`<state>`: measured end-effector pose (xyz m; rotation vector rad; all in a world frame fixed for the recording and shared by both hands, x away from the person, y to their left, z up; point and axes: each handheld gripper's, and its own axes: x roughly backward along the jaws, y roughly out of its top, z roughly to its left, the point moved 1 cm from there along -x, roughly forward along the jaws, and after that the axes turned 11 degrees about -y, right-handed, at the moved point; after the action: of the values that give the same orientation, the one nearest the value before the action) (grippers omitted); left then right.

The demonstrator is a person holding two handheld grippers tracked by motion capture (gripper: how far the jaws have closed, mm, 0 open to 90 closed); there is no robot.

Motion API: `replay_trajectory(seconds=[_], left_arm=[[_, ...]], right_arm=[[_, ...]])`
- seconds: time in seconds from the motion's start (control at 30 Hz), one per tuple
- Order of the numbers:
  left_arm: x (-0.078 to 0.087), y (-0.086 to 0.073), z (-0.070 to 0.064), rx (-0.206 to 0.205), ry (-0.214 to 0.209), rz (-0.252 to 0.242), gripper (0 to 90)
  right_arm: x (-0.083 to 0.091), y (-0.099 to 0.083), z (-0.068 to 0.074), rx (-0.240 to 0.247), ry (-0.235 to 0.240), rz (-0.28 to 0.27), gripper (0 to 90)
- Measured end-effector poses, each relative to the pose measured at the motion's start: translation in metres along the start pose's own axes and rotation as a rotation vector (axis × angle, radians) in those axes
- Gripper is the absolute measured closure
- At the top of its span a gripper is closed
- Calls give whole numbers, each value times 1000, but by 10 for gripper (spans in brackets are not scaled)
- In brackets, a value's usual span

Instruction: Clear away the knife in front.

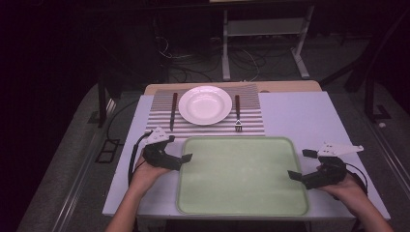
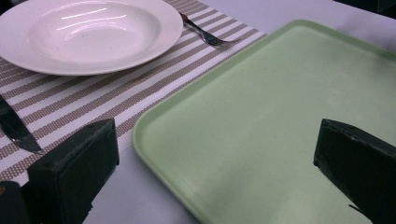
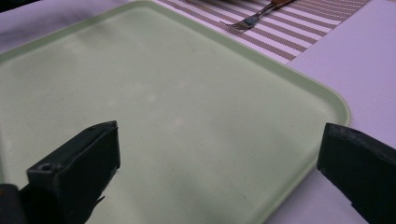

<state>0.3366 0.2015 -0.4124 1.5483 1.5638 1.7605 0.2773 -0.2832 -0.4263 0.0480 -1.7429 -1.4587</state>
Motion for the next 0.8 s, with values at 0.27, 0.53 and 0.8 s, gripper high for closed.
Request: replay_trajectory(seconds=[0.27,0.53,0.8], left_arm=[[-4,1,4,-6,3,5,0],[-7,1,8,-3,8,9,0],[-6,1,13,4,30,-5,0]], right_arm=[[0,0,0,-1,6,-1,0],[1,1,-1,-13,7,-9,0],[2,1,-1,-18,3,-16,0]])
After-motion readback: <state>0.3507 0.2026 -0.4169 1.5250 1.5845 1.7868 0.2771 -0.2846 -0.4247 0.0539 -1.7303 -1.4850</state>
